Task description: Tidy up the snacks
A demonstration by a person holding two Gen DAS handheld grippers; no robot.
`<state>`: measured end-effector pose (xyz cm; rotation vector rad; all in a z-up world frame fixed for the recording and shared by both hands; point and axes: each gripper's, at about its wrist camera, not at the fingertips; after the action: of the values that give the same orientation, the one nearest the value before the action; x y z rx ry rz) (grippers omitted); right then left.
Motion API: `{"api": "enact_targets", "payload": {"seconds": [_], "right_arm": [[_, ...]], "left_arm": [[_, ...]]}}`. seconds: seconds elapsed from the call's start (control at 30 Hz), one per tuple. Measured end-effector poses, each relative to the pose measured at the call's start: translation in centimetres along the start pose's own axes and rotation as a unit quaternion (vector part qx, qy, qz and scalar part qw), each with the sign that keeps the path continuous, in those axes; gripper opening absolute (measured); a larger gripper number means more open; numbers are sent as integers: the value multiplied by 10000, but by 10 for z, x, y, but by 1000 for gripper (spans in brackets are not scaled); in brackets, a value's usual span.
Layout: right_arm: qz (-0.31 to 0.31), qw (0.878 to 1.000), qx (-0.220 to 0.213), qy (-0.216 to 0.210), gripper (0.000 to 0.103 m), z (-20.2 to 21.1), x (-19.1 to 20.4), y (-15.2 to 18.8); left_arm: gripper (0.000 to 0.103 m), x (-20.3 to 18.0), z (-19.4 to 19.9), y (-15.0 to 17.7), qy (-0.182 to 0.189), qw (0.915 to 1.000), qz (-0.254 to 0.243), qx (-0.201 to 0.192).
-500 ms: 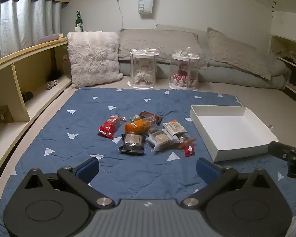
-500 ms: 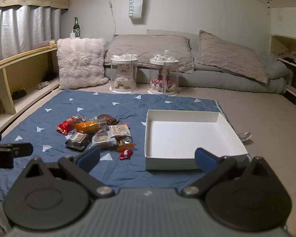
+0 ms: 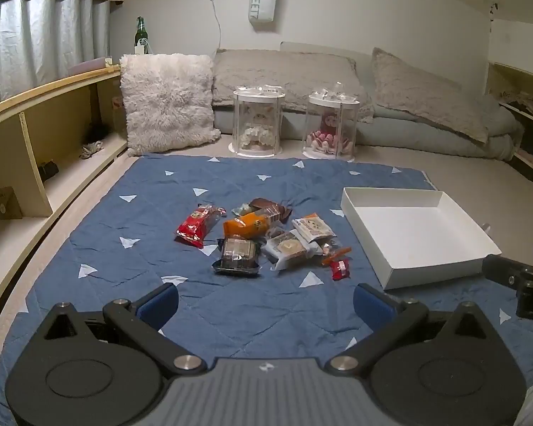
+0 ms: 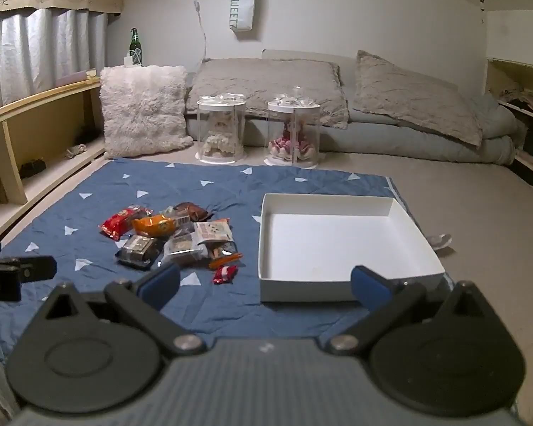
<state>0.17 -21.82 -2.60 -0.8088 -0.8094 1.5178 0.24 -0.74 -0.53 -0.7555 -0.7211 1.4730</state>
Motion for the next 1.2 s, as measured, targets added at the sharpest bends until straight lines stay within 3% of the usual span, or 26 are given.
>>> {"api": "enact_targets", "payload": {"seconds": [1.2], "right_arm": [[-43,10000,46,-27,103,1,-2,-1]], "left_arm": [[103,4,-4,2,44,10000,38,43]]}}
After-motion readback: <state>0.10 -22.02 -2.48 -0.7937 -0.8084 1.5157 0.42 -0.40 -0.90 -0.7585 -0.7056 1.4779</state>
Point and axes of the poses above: each gripper's, at about its wrist camera, not at the fingertips, and z roughly against the way its jaws point, x to its left, y to its underside, and after that the axes turned 2 degrees about z, right-handed
